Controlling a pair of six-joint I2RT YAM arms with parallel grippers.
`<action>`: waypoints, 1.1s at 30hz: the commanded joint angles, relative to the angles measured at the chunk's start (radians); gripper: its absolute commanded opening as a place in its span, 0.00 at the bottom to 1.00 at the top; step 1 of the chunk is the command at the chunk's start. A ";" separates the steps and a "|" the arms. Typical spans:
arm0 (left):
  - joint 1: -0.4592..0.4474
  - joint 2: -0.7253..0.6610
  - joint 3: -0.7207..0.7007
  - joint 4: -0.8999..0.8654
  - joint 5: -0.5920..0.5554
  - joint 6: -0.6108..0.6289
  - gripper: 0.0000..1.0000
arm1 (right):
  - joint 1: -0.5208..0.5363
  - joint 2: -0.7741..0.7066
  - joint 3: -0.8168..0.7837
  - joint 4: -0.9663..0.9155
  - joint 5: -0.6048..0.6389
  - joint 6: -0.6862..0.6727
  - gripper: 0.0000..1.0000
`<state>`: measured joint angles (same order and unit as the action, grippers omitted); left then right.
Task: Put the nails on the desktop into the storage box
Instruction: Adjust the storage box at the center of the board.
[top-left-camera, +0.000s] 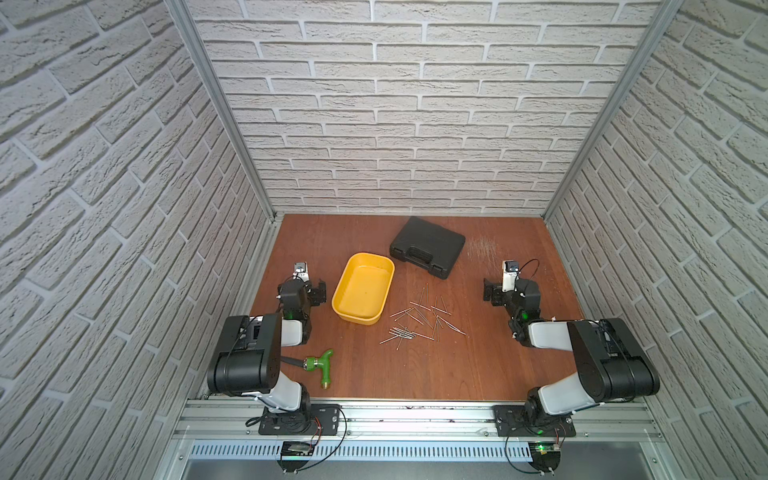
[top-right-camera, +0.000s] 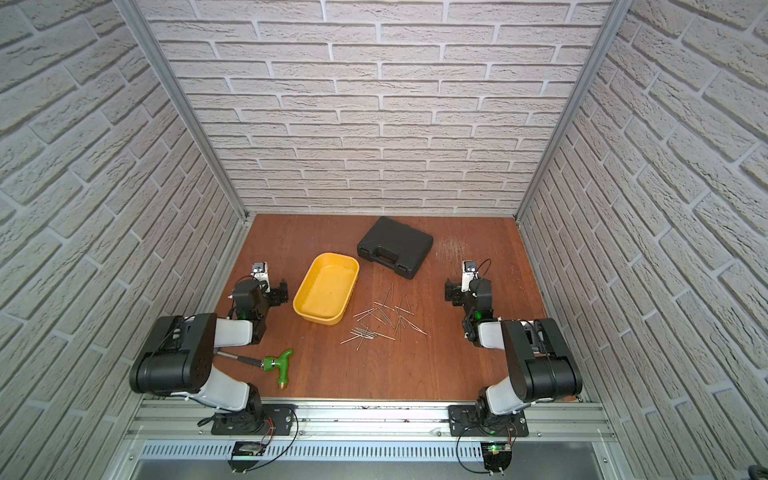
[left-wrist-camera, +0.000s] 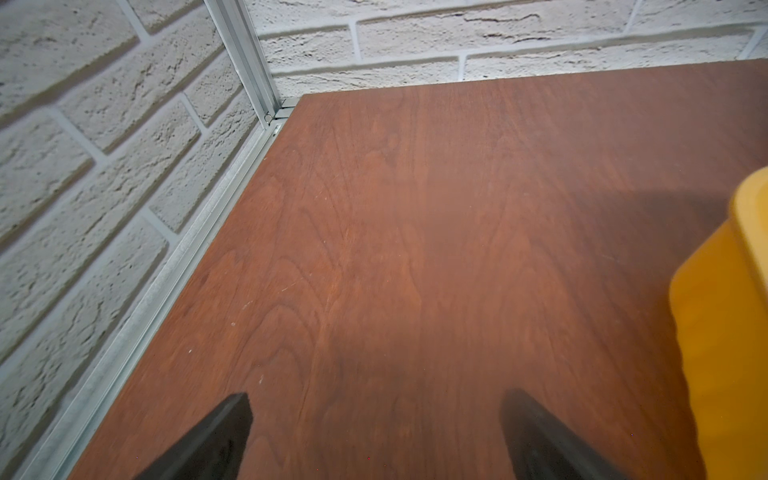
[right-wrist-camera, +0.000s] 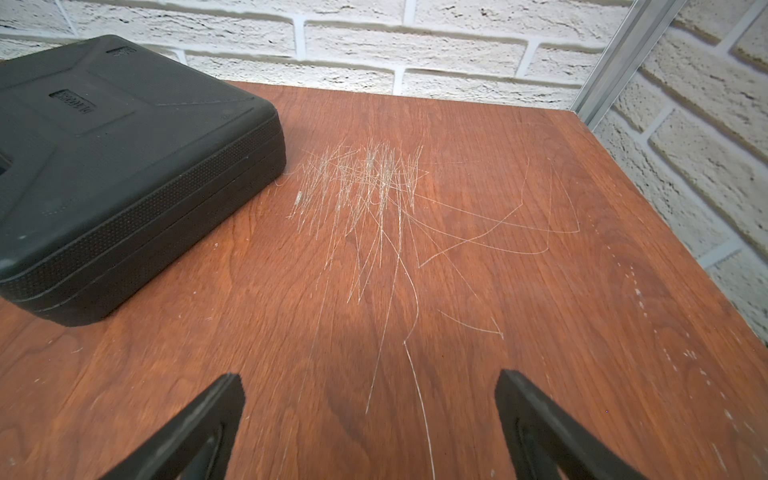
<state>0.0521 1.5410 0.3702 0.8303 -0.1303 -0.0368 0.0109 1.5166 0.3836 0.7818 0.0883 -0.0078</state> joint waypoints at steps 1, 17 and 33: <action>0.007 0.008 0.017 0.041 0.009 0.010 0.99 | -0.009 0.002 0.021 0.040 -0.009 -0.010 0.99; 0.071 -0.308 0.328 -0.806 -0.287 -0.297 0.98 | -0.003 -0.131 0.407 -0.776 -0.018 0.190 0.99; -0.315 -0.191 0.767 -1.490 0.054 -0.187 0.98 | 0.153 -0.190 0.583 -1.246 -0.331 0.281 0.97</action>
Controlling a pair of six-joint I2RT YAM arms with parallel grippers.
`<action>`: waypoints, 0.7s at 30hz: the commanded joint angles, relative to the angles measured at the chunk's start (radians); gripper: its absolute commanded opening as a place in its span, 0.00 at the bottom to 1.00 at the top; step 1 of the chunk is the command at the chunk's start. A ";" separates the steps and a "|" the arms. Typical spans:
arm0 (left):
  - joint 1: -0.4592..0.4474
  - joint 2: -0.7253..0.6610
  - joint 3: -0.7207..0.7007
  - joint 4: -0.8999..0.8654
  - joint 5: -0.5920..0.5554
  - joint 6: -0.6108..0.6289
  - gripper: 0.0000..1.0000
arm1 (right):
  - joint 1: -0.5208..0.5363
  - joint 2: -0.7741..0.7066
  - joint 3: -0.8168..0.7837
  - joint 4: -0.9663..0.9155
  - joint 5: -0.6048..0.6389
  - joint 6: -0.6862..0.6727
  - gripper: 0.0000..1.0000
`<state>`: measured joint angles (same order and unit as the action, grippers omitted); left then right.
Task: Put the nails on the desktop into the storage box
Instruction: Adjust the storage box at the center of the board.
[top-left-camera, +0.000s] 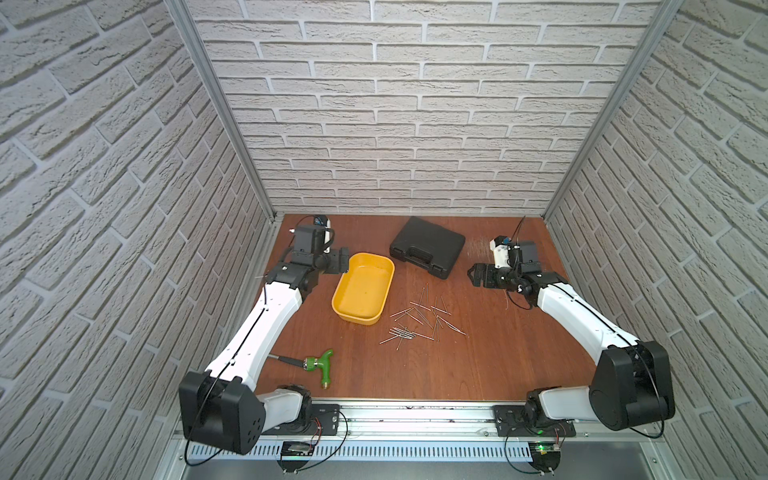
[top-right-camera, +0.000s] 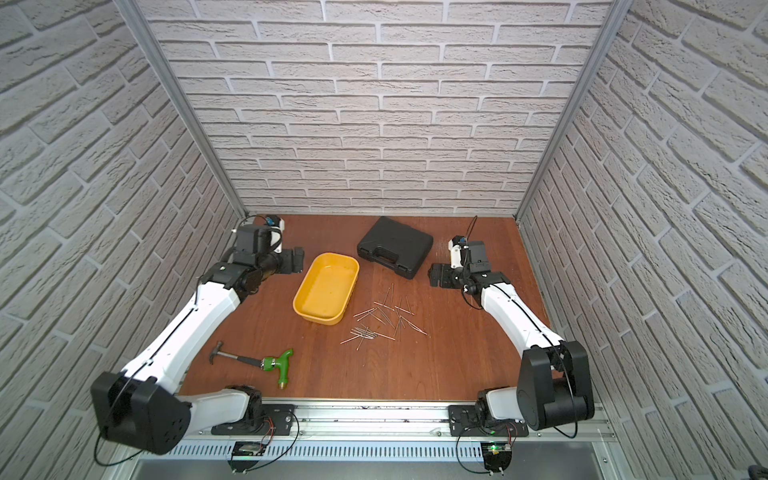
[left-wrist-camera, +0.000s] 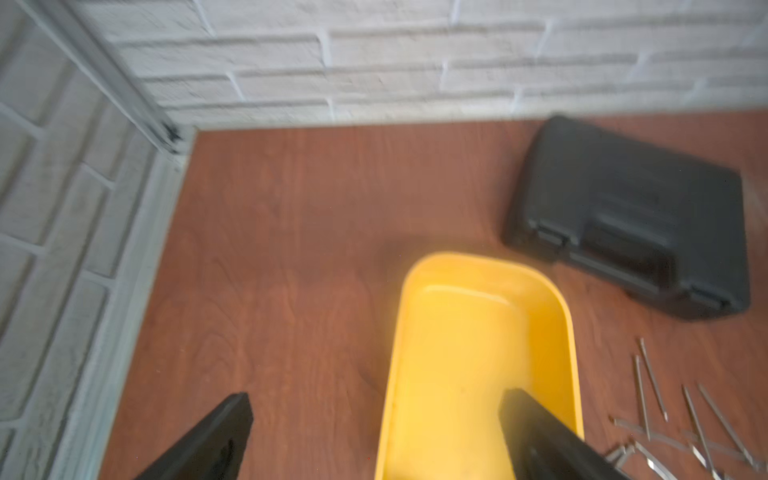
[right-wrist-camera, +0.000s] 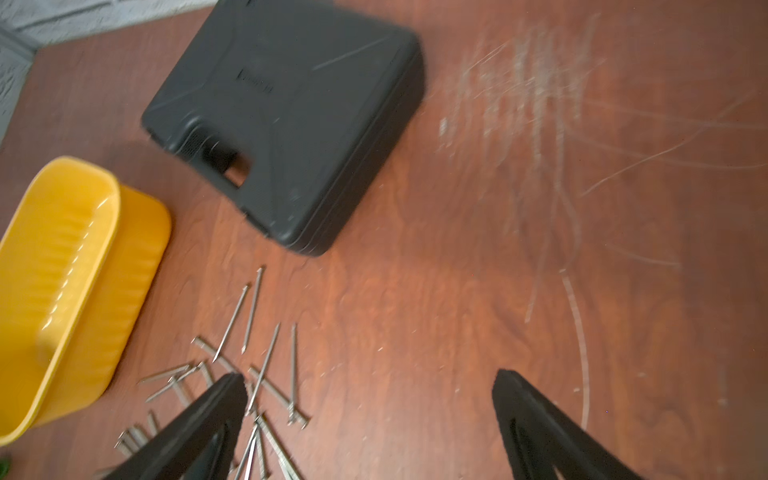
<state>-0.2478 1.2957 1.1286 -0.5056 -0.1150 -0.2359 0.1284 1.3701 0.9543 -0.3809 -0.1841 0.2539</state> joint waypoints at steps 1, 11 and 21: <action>-0.032 0.071 0.012 -0.160 0.043 0.009 0.98 | 0.053 -0.051 0.011 -0.093 -0.057 0.019 0.97; -0.213 0.253 0.122 -0.147 0.109 -0.018 0.97 | 0.108 -0.087 -0.036 -0.113 -0.044 0.044 0.97; -0.317 0.447 0.243 -0.145 0.121 -0.024 0.92 | 0.109 -0.101 -0.058 -0.111 -0.026 0.066 0.97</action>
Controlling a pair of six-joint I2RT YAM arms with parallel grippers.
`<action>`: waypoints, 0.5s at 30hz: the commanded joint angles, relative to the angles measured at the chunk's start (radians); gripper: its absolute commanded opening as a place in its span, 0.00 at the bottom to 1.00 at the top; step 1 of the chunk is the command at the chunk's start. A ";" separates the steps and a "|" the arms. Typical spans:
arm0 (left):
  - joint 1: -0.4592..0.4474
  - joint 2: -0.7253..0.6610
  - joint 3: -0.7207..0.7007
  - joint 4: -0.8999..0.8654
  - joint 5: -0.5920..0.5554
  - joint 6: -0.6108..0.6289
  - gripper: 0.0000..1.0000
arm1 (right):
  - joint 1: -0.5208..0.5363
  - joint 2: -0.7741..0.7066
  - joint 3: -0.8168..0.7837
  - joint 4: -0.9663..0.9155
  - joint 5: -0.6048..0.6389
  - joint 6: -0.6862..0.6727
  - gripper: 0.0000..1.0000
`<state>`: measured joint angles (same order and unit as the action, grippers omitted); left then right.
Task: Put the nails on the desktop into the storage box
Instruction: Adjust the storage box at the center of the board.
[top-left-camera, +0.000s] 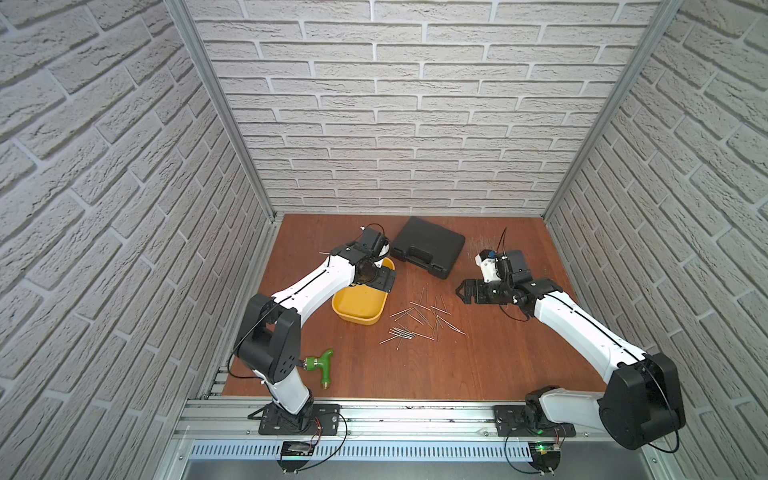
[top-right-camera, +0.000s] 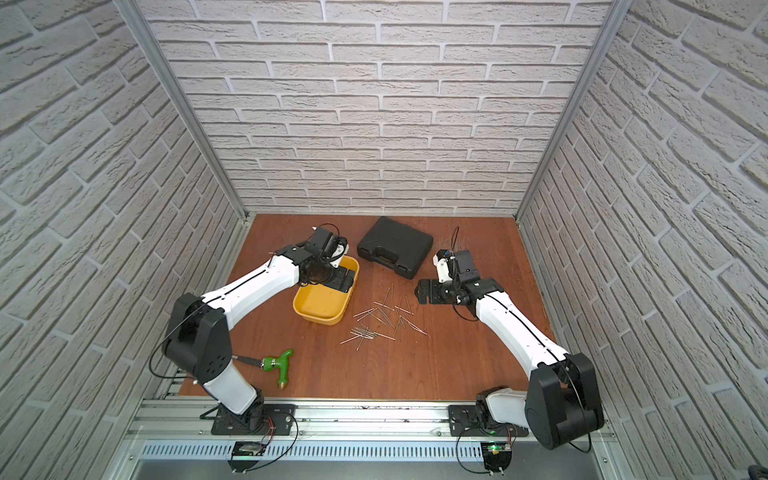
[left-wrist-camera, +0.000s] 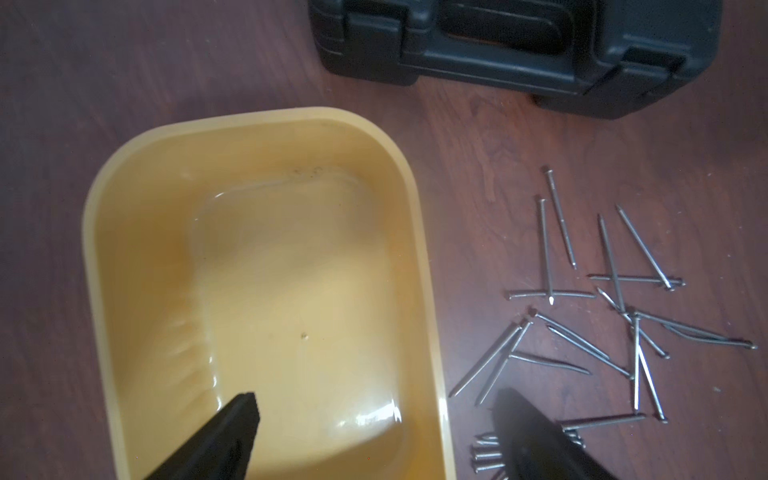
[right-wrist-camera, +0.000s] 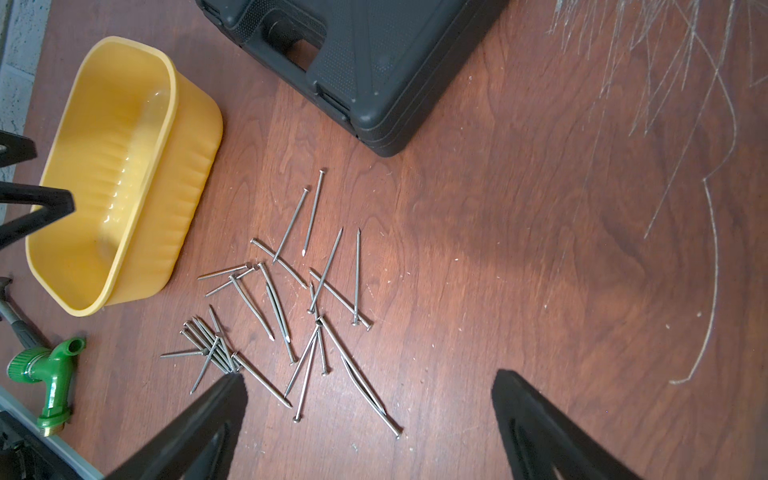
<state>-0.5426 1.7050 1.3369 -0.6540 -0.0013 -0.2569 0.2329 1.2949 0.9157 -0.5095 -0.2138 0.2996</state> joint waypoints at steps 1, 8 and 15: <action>-0.026 0.058 0.046 0.002 0.006 -0.005 0.91 | 0.003 -0.025 -0.023 0.023 0.000 0.026 0.97; -0.053 0.177 0.125 -0.037 -0.018 0.007 0.83 | 0.004 -0.039 -0.032 0.019 0.005 0.018 0.96; -0.063 0.232 0.140 -0.059 -0.051 0.032 0.66 | 0.004 -0.055 -0.052 0.026 0.010 0.017 0.96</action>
<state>-0.5972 1.9247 1.4540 -0.6853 -0.0269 -0.2455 0.2329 1.2671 0.8795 -0.5072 -0.2104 0.3111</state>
